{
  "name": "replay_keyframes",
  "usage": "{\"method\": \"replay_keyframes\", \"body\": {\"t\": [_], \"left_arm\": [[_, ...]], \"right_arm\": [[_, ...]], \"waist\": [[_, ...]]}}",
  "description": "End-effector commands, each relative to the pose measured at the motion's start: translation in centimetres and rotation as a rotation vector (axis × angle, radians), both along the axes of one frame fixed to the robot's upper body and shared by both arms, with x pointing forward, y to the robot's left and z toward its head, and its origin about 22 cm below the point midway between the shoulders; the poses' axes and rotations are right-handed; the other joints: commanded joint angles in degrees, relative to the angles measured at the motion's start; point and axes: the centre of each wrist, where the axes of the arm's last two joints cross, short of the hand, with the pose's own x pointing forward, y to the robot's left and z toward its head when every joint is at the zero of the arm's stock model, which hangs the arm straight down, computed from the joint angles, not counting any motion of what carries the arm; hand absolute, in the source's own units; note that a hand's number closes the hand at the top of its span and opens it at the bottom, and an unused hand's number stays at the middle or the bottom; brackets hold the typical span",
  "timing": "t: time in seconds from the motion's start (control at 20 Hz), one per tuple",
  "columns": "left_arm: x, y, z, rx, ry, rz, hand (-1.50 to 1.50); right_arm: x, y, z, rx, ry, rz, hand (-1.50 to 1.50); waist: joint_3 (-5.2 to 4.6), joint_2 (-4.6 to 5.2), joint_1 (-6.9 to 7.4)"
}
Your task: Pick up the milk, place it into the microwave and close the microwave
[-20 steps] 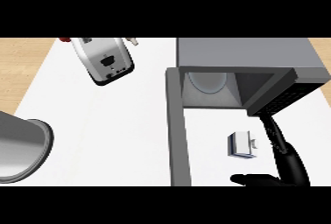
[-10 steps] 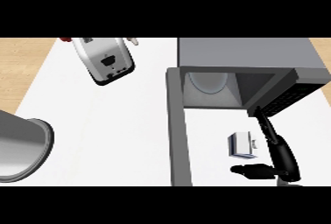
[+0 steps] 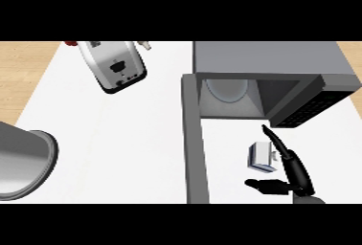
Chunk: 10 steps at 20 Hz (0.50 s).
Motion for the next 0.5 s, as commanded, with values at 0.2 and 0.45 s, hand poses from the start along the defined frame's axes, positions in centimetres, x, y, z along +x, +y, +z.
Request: {"method": "replay_keyframes", "body": {"t": [0.2, 0.45], "left_arm": [[-0.8, -0.1, 0.9, -0.024, -0.001, 0.0, -1.5], [0.0, 1.0, 0.1, -0.027, 0.0, -0.005, -1.5]], "right_arm": [[-0.4, 1.0, -3.6, -0.11, -0.03, -0.05, -1.5], [2.2, -1.1, -2.6, -0.262, -0.081, -0.058, 1.5]], "waist": [[0.19, 0.21, 0.35], [0.19, 0.37, 0.2]]}}
